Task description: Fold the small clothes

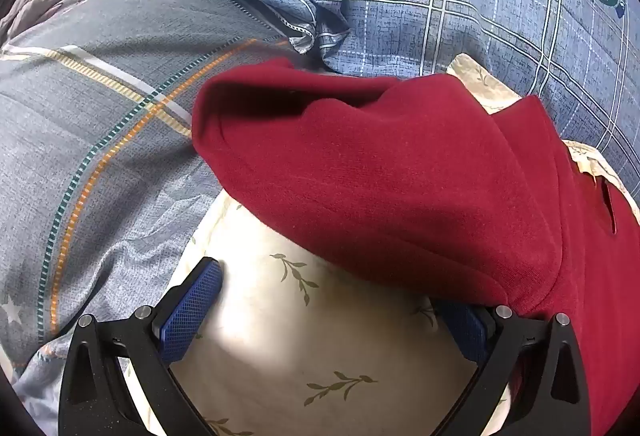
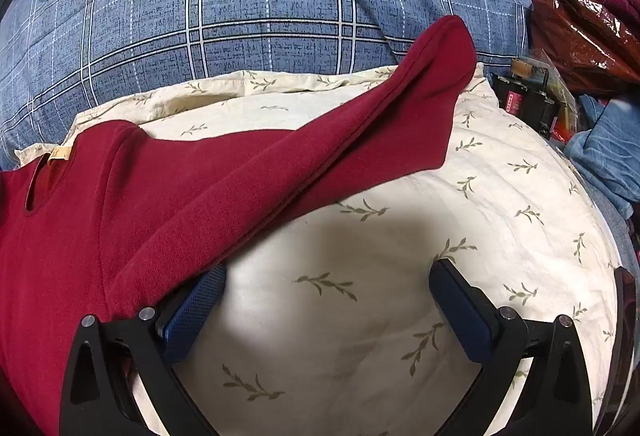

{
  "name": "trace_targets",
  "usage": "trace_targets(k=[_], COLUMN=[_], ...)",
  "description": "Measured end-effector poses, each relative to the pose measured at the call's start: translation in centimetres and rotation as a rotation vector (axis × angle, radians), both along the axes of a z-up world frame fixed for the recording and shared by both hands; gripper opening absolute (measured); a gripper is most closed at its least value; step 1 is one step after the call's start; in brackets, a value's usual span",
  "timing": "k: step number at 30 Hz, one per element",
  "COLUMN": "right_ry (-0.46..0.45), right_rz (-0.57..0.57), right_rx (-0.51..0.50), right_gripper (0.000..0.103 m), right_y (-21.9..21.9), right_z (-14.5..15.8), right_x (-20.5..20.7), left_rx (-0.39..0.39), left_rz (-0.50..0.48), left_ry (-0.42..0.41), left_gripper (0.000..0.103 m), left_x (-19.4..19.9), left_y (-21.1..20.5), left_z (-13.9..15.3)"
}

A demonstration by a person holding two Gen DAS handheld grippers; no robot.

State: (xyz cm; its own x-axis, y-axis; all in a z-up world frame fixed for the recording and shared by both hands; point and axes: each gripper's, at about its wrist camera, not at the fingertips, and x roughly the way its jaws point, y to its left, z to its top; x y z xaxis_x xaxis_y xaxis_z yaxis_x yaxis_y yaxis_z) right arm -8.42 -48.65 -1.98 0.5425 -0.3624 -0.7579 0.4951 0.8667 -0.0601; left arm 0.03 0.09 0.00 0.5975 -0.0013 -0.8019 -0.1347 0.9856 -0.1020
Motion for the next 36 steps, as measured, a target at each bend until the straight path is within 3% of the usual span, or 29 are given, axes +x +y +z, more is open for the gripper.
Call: trace_targets(k=[3,6,10,17,21,24,30,36], right_ry=[0.019,0.044,0.021,-0.144,-0.192,-0.21,-0.196,-0.159], right_rz=[0.019,0.058,0.113,0.151,0.212,0.268,0.353,0.328], right_rx=[0.045,0.076,0.155,0.245,0.234,0.185,0.119,0.085], right_gripper=[0.103,0.103,0.103,0.103,0.103,0.103,0.103,0.103], right_y=[0.5,1.8,3.2,6.9,10.0,13.3,18.4,20.4], right_z=[0.0,0.4,2.1,8.3,11.1,12.6,11.8,9.4], right_x=[-1.5,-4.1,-8.9,-14.5,-14.1,-12.7,-9.0,-6.8], left_rx=[-0.011,0.028,0.032,0.043,0.022,0.074,0.012,0.036], left_rz=[-0.009,-0.018,-0.028,-0.045,-0.111,-0.12,-0.133,-0.216], left_ry=[0.003,0.004,0.015,-0.009,-0.056,-0.126,-0.187,-0.169], left_gripper=[0.102,0.103,0.103,0.097,0.092,0.092,0.093,0.093], left_x=[0.0,-0.4,-0.1,-2.8,-5.1,-7.1,-12.8,-15.8], left_y=[0.3,-0.4,-0.5,-0.7,-0.9,-0.8,-1.4,-3.1], left_z=[0.0,-0.1,0.1,0.9,2.8,4.9,7.6,8.7])
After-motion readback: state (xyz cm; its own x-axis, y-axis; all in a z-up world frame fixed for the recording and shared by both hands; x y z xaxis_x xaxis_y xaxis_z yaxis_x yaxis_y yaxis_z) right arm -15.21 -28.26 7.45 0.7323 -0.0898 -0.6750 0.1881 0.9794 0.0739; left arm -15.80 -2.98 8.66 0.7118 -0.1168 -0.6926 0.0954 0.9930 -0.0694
